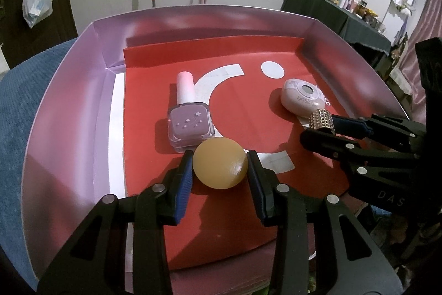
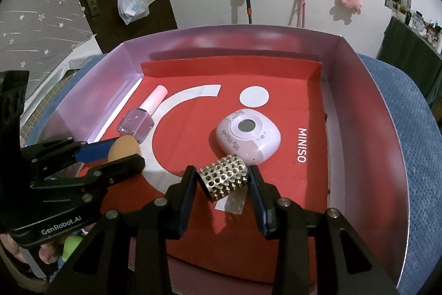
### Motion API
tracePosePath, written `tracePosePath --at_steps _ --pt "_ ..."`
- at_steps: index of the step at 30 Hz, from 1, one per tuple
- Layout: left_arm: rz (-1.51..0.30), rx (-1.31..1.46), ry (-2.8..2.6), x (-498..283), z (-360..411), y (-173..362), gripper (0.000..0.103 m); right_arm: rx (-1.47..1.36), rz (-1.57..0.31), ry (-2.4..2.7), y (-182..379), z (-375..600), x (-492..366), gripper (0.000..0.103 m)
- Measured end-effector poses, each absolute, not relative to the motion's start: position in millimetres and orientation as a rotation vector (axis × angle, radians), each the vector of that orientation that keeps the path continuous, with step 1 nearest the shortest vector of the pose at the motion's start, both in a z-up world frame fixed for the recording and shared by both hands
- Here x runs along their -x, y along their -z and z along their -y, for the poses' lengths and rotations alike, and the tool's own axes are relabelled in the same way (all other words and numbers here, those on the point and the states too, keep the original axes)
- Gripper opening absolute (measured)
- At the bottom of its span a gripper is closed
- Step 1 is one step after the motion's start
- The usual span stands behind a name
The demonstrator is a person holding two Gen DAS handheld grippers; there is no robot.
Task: Organize rigid objects
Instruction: 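Carry the studded cylinder and tan disc with both tools into the pink box, then open both tools to release the cylinder and disc inside the box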
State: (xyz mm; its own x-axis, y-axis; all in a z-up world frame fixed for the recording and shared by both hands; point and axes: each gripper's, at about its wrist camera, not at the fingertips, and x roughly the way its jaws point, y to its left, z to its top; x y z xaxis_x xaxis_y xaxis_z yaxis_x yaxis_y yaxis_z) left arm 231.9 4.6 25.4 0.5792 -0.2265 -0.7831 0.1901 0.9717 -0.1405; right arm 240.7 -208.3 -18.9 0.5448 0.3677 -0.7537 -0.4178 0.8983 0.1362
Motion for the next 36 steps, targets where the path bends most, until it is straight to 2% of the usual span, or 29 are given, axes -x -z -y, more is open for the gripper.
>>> tracePosePath --at_steps 14,16,17,18,22,27,30,35,36 --pt "-0.922 0.045 0.244 -232.6 -3.7 -24.1 0.038 0.055 -0.880 -0.468 18.7 207.5 -240.7 0.041" --pt "-0.923 0.044 0.247 -232.3 -4.1 -24.5 0.051 0.053 -0.880 -0.469 18.7 207.7 -240.9 0.042" --pt "-0.924 0.040 0.238 -232.1 -4.5 -25.0 0.061 0.050 -0.881 -0.470 19.0 208.1 -241.2 0.042" --pt "-0.924 0.038 0.233 -231.6 -4.7 -25.1 0.063 0.047 -0.881 -0.471 19.0 207.9 -241.0 0.043" --pt "-0.924 0.043 0.228 -231.0 -5.7 -25.8 0.063 0.043 -0.879 -0.468 19.0 210.8 -241.3 0.050" --pt "-0.910 0.025 0.218 -226.3 -3.8 -28.4 0.063 0.035 -0.877 -0.466 18.1 213.2 -238.7 0.052" --pt "-0.888 0.002 0.208 -220.1 -2.4 -32.6 0.063 0.028 -0.870 -0.469 15.0 214.9 -235.6 0.060" --pt "-0.860 -0.026 0.192 -211.5 -1.0 -40.5 0.063 0.020 -0.839 -0.477 5.5 217.4 -225.2 0.063" --pt "-0.856 -0.026 0.191 -210.5 -1.3 -41.9 0.063 0.019 -0.833 -0.478 3.5 218.2 -223.0 0.067"
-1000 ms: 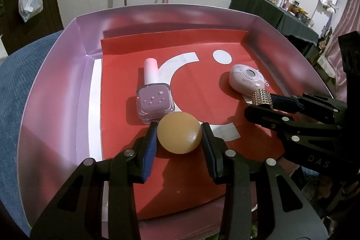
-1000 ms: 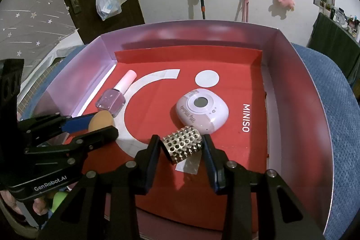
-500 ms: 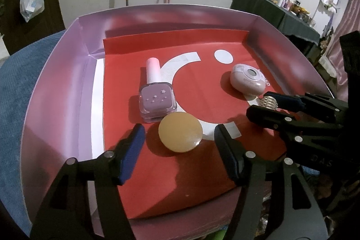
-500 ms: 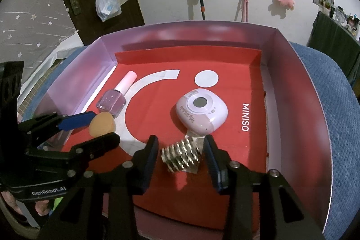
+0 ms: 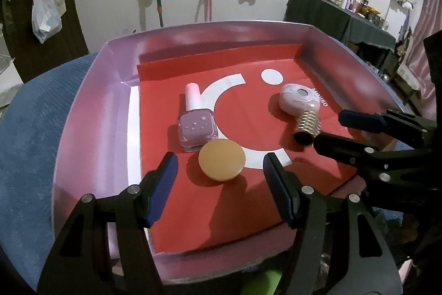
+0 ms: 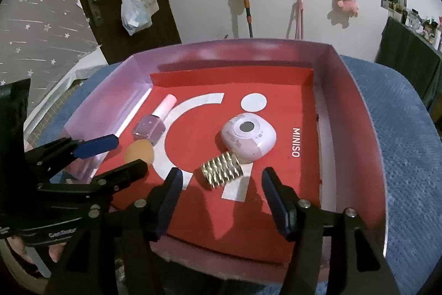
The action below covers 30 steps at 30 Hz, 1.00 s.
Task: Organize rigid objects
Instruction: 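Open both tools to release the cylinder and disc inside the box, then withdraw both tools from the box back over the table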
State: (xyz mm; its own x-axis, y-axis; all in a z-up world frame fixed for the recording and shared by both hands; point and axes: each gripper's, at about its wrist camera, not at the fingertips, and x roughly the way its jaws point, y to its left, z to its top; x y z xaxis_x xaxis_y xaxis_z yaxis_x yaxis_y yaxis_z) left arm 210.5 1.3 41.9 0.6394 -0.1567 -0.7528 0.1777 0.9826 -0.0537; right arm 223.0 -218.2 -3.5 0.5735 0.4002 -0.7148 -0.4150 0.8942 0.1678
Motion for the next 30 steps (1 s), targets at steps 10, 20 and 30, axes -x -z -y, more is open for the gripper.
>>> tracePosePath --at_steps 10,20,30 --pt "-0.812 -0.002 0.165 -192.6 -8.3 -58.6 0.073 -0.004 -0.750 -0.498 -19.1 224.0 -192.1 0.092" --pt "-0.789 0.039 0.174 -167.3 -14.1 -67.9 0.083 -0.020 -0.655 -0.515 -37.8 229.3 -157.3 0.103" --pt "-0.755 0.051 0.161 -138.4 -14.6 -73.3 0.084 -0.020 -0.596 -0.523 -43.1 235.5 -119.8 0.103"
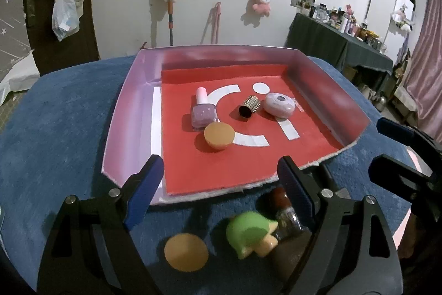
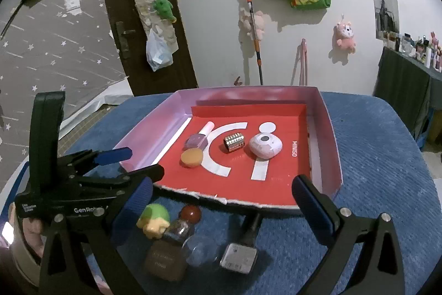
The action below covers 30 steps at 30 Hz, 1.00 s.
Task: Organize rigid objects
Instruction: 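Withdraw both tools from the box back over the table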
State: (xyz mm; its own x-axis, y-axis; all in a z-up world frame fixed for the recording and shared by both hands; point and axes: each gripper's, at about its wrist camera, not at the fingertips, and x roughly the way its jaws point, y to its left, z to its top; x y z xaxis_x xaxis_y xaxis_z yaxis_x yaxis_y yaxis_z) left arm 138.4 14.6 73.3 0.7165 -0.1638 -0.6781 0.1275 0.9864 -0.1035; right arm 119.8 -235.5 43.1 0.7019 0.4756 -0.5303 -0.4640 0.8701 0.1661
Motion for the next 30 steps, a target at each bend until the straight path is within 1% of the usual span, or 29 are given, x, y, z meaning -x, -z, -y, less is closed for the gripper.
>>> tracePosePath --at_steps 8,15,30 --pt "-0.752 0.056 0.178 -110.3 -9.7 -72.2 0.084 0.002 -0.573 -0.526 -41.8 234.8 -91.2 0.103" --pt "-0.757 0.068 0.176 -90.1 -8.6 -67.4 0.084 -0.006 -0.593 -0.520 -32.6 235.7 -76.5 0.103" --pt "-0.820 0.081 0.162 -62.0 -10.3 -40.0 0.085 -0.075 -0.699 -0.476 13.7 255.9 -57.4 0.103"
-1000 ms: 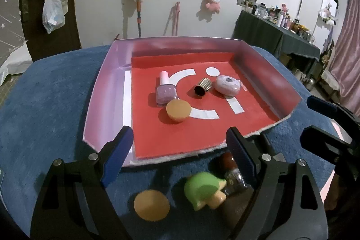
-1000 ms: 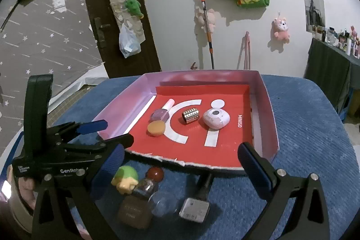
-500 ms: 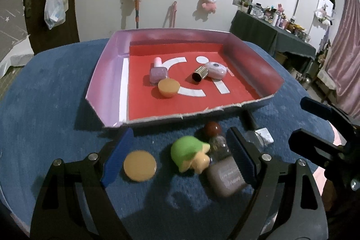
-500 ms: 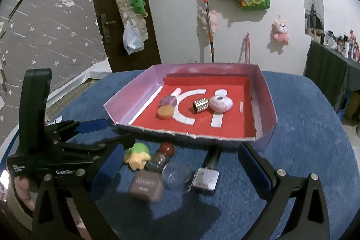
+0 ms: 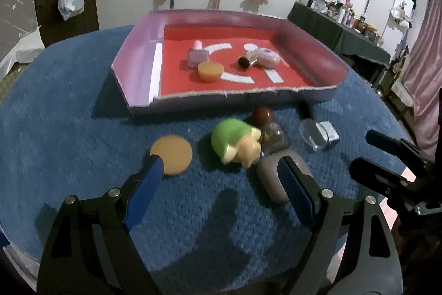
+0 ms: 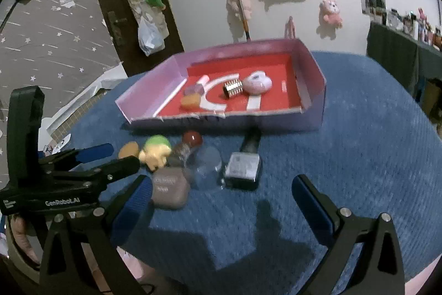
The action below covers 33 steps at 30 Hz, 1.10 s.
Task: Organize rigid objects
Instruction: 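Withdraw both tools from the box back over the table, then move the left tool to the tan disc while the right tool approaches the eye shadow case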
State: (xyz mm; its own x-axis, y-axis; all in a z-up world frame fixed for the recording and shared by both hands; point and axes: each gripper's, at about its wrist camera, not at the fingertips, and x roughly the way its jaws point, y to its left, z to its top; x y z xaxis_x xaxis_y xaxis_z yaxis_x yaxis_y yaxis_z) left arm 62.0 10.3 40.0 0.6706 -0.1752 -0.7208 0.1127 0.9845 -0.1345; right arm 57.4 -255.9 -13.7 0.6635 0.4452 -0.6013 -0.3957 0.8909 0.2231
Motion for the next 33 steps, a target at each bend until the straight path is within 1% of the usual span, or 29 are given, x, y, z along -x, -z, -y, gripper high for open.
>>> tracePosePath --at_steps 14,27,29,33 --pt "-0.872 0.100 0.151 -46.3 -14.4 -15.0 0.084 -0.093 -0.774 -0.473 42.6 256.5 -47.7 0.103" --pt "-0.848 0.108 0.101 -53.1 -34.9 -14.1 0.084 0.019 -0.745 -0.506 46.3 223.0 -33.8 0.103" --pt "-0.845 0.120 0.104 -57.7 -38.8 -14.4 0.084 0.033 -0.736 -0.507 46.6 217.2 -32.9 0.101" --pt "-0.836 0.124 0.100 -65.5 -41.2 -14.0 0.084 0.033 -0.732 -0.535 45.5 208.2 -35.1 0.091"
